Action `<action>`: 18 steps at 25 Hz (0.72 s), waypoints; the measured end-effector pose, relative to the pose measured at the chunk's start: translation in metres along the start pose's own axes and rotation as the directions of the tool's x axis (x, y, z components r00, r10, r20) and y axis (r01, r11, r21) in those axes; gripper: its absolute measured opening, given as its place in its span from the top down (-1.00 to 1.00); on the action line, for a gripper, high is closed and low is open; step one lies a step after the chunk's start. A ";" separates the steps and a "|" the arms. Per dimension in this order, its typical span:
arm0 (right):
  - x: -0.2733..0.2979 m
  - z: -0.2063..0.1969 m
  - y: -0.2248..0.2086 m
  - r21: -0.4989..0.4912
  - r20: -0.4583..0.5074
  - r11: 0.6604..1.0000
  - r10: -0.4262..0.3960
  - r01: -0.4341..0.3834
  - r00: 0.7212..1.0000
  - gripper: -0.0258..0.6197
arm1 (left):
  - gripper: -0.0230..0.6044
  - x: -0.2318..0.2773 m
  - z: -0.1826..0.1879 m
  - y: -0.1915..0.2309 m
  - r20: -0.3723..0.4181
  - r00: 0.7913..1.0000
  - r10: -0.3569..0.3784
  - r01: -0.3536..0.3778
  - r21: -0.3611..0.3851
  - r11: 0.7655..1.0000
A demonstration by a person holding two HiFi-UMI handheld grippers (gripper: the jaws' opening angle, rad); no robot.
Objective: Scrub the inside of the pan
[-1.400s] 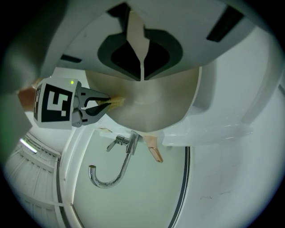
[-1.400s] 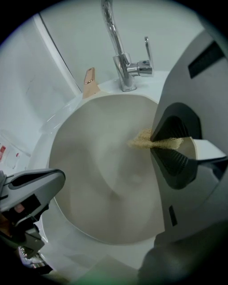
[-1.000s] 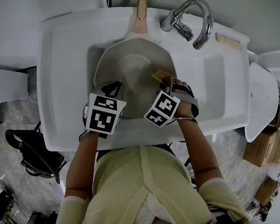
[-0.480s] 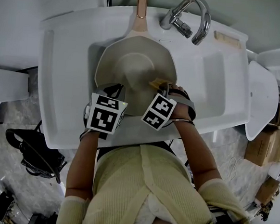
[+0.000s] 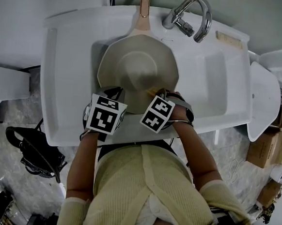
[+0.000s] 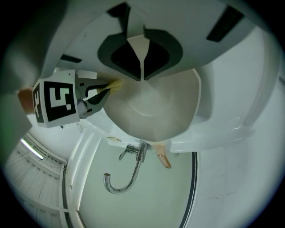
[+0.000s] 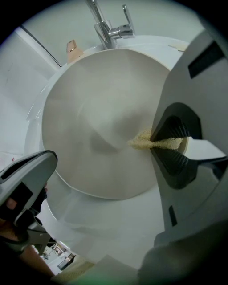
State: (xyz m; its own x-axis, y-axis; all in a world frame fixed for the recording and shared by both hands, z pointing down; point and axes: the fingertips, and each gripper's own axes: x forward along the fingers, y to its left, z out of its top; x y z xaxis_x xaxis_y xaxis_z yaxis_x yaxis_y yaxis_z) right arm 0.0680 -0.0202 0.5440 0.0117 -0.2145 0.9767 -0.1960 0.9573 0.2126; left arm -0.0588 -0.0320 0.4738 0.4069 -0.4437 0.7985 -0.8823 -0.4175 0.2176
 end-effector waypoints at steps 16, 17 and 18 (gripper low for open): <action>-0.005 0.021 0.038 0.008 0.056 0.983 0.185 -0.185 0.981 0.75 | 0.68 -0.018 -0.020 0.006 -0.023 0.999 0.047 -0.047 0.021 0.999; -0.006 0.023 0.040 0.003 0.060 0.981 0.195 -0.195 0.979 0.75 | 0.69 -0.020 -0.020 0.008 -0.022 0.998 0.053 -0.053 0.021 0.998; -0.006 0.024 0.041 -0.003 0.062 0.979 0.202 -0.202 0.977 0.75 | 0.69 -0.023 -0.020 0.009 -0.019 0.998 0.059 -0.059 0.019 0.998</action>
State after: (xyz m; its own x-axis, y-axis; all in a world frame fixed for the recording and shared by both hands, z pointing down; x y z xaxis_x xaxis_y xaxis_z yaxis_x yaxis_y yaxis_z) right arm 0.0360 0.0160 0.5458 -0.0886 -0.0284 0.9957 -0.1910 0.9815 0.0110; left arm -0.0806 -0.0097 0.4692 0.3494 -0.4528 0.8203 -0.8999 -0.4060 0.1592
